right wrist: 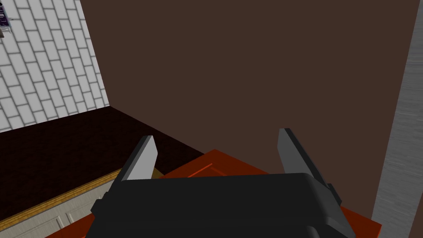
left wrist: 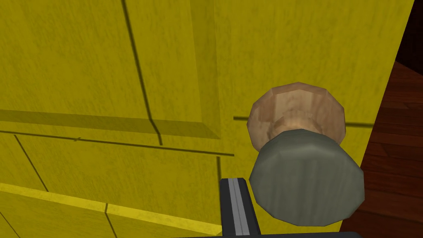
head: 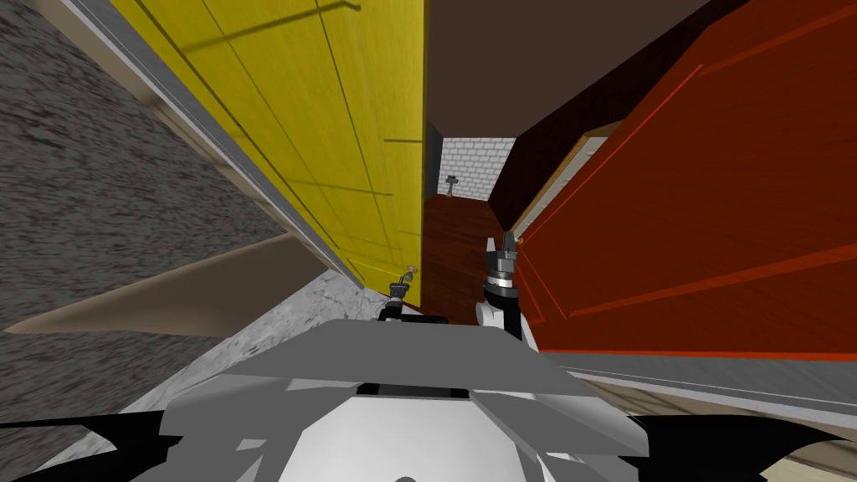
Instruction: Push the door open
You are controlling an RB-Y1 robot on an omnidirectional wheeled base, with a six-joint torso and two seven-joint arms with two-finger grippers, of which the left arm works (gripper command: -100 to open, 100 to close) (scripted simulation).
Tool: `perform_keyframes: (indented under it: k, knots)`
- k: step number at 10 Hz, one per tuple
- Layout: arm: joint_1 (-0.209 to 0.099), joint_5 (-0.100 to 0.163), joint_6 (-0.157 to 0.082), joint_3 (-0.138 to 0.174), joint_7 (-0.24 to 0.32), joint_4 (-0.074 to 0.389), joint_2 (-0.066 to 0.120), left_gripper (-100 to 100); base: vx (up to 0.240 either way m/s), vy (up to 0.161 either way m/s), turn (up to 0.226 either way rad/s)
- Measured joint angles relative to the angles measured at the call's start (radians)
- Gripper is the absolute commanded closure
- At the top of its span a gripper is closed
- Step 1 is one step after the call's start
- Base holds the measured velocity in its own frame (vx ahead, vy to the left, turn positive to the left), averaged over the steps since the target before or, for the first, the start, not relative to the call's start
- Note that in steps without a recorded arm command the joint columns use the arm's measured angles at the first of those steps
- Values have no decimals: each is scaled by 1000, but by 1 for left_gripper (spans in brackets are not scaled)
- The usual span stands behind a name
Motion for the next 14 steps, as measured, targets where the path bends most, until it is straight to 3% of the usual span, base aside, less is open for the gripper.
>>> perform_keyframes:
  k: [5, 7, 8, 11, 14]
  knots:
    - [0, -16, -47, -63, 52, 2, 49, -100, -112, 87, -88]
    - [9, -22, -56, -85, 59, -11, 56, -100, -69, 16, -67]
    - [9, -29, -62, -102, 62, -10, 50, -100, -89, 9, -120]
    - [14, -45, -85, -157, 97, -26, 77, -100, -123, 42, -84]
    - [9, -45, -88, -154, 101, -19, 76, -100, 146, 11, -25]
